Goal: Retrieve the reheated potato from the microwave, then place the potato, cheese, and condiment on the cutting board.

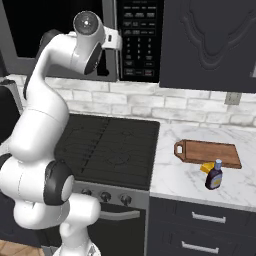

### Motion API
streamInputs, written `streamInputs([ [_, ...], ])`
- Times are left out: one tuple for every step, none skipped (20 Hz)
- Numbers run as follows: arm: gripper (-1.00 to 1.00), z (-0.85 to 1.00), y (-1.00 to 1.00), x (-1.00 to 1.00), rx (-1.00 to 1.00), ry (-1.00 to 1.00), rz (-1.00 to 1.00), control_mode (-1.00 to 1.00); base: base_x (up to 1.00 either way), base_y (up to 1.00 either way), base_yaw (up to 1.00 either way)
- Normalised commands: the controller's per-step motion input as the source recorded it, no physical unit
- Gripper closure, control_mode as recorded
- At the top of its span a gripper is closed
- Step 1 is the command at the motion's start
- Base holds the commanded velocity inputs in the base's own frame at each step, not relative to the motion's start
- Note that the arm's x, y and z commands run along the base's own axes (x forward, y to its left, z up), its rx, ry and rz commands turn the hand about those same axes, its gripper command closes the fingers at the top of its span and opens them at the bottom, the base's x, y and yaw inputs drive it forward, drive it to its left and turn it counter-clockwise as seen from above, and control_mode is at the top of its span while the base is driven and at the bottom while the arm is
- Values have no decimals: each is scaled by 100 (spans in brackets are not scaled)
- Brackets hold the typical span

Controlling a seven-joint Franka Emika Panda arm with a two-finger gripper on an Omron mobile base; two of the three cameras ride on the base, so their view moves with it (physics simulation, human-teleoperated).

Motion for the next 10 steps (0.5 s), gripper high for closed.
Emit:
streamInputs([
  [100,12,29,-53,4,0,0,-100,0,0,0],
  [100,13,29,-55,4,0,0,-100,0,0,0],
  [100,13,29,-55,4,0,0,-100,0,0,0],
  [100,21,24,-60,3,0,0,-100,0,0,0],
  [100,25,20,-61,2,-1,0,-100,0,0,0],
  [100,29,17,-58,2,0,0,-100,0,0,0],
  [100,30,16,-56,1,0,0,-100,0,0,0],
  [100,30,18,-55,0,1,0,-100,0,0,0],
  [100,31,19,-55,0,3,0,-100,0,0,0],
  [100,33,19,-56,0,4,0,-100,0,0,0],
])
